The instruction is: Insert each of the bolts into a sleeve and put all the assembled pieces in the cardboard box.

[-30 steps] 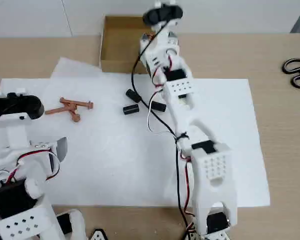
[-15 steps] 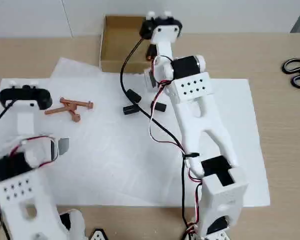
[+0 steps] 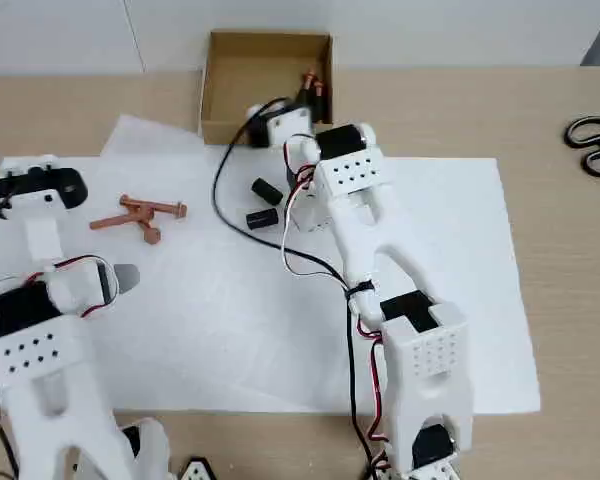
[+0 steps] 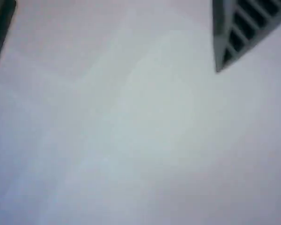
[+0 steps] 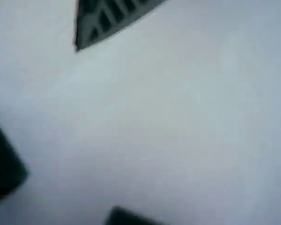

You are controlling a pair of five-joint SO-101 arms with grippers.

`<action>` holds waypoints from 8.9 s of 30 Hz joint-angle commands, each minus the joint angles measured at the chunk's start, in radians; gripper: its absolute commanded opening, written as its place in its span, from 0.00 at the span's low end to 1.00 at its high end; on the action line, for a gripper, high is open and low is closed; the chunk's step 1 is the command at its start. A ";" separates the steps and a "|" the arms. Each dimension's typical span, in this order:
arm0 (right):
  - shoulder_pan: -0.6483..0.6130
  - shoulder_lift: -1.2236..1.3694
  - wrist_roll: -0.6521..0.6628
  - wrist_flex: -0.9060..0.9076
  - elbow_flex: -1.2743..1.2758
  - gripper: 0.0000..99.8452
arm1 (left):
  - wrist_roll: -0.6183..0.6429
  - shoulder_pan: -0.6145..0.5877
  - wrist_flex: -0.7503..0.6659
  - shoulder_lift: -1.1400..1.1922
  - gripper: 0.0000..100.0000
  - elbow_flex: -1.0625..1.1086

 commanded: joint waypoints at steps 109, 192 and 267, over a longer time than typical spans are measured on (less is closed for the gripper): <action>0.018 -0.045 0.021 0.143 -0.112 0.00 | -1.016 0.255 0.299 1.877 0.21 -2.061; -0.070 -1.894 -0.376 -0.832 1.680 0.00 | 0.305 0.704 -0.063 -0.173 0.00 -0.232; -0.222 -2.362 -0.506 -0.932 2.050 0.00 | 0.471 0.984 -0.813 -0.439 0.00 0.357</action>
